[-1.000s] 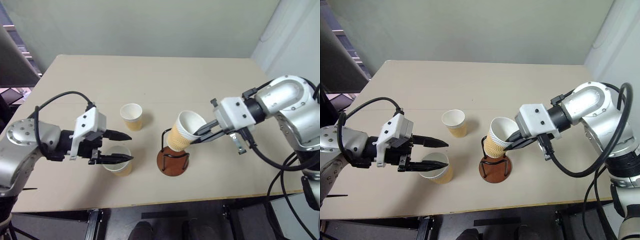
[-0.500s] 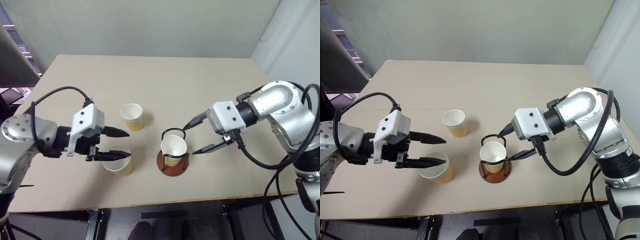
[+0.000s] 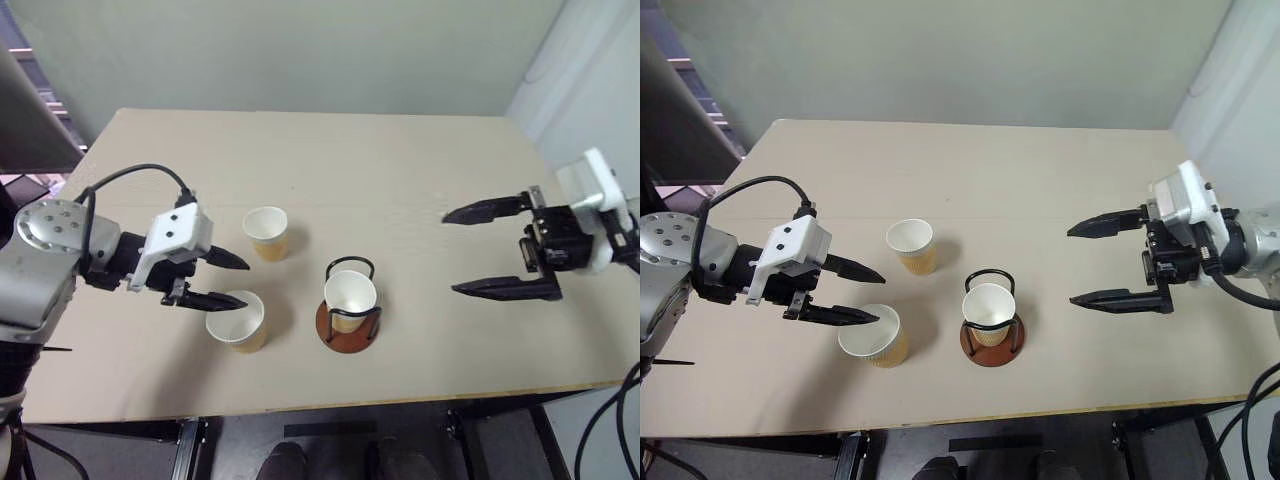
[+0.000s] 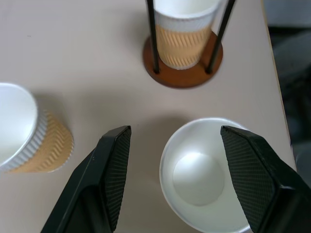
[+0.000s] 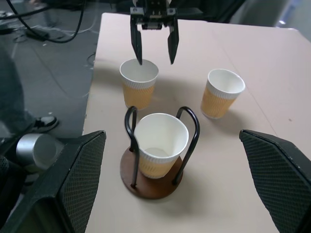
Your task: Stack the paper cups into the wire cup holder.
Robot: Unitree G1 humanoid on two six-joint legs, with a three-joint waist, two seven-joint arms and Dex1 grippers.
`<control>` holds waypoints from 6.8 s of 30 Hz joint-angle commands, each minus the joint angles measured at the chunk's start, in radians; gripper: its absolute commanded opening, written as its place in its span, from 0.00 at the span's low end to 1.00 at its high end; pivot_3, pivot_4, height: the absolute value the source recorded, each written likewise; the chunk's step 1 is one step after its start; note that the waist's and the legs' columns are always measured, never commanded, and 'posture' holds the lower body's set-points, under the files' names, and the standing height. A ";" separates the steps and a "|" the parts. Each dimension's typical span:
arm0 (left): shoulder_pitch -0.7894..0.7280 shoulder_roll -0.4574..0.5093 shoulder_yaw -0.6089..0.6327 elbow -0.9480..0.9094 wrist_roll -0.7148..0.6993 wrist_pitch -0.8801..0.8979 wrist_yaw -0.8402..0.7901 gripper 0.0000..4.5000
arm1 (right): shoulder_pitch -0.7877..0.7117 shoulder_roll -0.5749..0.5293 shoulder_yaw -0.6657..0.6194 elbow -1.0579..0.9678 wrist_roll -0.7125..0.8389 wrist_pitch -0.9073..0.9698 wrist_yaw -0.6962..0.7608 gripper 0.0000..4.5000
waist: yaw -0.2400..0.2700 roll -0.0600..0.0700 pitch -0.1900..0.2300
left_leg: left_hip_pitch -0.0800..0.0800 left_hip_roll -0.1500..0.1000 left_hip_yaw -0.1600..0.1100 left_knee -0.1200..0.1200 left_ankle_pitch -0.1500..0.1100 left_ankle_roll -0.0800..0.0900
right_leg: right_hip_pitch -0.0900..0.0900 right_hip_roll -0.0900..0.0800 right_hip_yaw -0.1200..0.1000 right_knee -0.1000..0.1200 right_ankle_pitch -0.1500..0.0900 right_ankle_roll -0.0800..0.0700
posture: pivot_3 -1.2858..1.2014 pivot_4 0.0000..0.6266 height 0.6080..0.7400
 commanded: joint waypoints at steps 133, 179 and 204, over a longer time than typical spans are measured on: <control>-0.869 -0.656 -0.287 1.432 0.643 -0.599 0.279 1.00 | 0.624 -0.113 -0.577 -0.345 0.231 0.102 -0.380 1.00 | 0.035 0.001 0.001 | -0.021 -0.026 0.002 0.035 -0.010 0.028 | 0.003 -0.018 0.002 -0.008 0.001 0.044 | 0.52 0.24 1.00; -0.910 -0.508 -0.741 0.614 -0.230 -0.620 -0.136 0.00 | 0.666 -0.093 -0.579 -0.347 0.121 0.043 -0.341 1.00 | 0.033 0.004 -0.001 | -0.025 -0.028 0.003 0.038 -0.010 0.036 | 0.005 -0.026 0.004 -0.015 0.006 0.053 | 0.52 0.24 1.00; -1.012 -0.422 -0.908 0.496 -0.316 -0.756 -0.136 0.00 | 0.672 -0.077 -0.531 -0.364 0.102 0.024 -0.402 1.00 | 0.030 0.005 -0.001 | -0.027 -0.033 0.001 0.037 -0.010 0.040 | 0.006 -0.039 0.004 -0.018 0.006 0.053 | 0.52 0.24 1.00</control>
